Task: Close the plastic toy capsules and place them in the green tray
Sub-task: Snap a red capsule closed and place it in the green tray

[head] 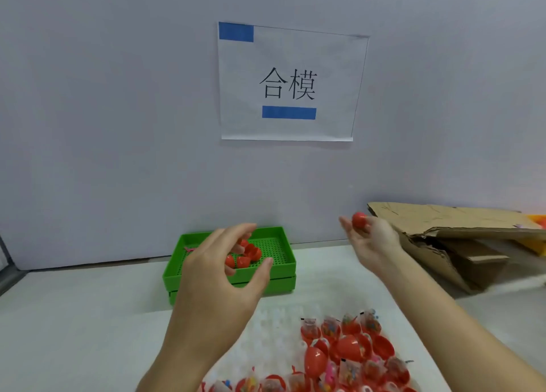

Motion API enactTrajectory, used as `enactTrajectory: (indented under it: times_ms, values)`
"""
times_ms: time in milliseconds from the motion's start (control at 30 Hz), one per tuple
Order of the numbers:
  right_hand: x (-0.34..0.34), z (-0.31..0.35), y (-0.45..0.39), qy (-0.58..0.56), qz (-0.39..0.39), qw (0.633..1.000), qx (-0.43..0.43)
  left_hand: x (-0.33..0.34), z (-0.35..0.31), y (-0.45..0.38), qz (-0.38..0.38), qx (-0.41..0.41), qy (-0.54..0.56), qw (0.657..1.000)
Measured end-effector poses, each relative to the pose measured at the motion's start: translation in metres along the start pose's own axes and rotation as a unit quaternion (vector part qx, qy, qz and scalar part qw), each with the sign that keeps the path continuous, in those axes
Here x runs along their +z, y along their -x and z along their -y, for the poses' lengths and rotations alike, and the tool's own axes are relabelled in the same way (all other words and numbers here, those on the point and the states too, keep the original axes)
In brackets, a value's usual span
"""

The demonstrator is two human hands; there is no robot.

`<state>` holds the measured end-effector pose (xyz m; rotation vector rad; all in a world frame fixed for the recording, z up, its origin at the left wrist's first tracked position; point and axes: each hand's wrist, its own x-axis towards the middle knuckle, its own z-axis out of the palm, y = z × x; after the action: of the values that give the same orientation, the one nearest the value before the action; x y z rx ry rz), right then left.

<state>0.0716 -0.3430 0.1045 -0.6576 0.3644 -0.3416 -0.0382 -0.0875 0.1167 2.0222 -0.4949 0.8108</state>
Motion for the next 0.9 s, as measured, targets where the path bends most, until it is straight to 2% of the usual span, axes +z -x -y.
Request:
enactTrajectory:
  times_ms: [67,300,433,567,667,733,800,900]
  values:
    - [-0.002,0.015,-0.018,-0.065,-0.035,0.997,0.004,0.0,0.0,0.001,0.0,-0.004,0.003,1.0]
    - [-0.002,0.044,-0.047,-0.162,-0.096,0.981,-0.041,0.002,-0.002,0.001,-0.011,-0.001,0.01,1.0]
    - [0.0,0.04,-0.037,-0.093,-0.077,0.993,-0.004,0.003,0.0,0.001,-0.02,0.001,0.01,1.0]
    - [-0.005,0.025,-0.019,0.026,-0.011,0.999,0.045,0.003,0.0,0.001,-0.019,-0.003,0.011,1.0]
    - [-0.011,0.016,0.001,0.111,0.047,0.991,0.049,0.004,0.002,0.001,-0.012,-0.009,0.007,1.0]
    - [-0.014,0.01,0.017,0.212,0.085,0.973,0.032,0.004,0.003,0.001,0.003,-0.017,0.006,1.0]
    - [-0.013,0.006,0.034,0.325,0.134,0.936,0.0,0.004,0.005,0.001,0.039,-0.04,0.004,0.998]
    - [-0.012,0.003,0.059,0.492,0.24,0.836,-0.041,0.004,0.008,0.002,0.101,-0.066,-0.001,0.993]
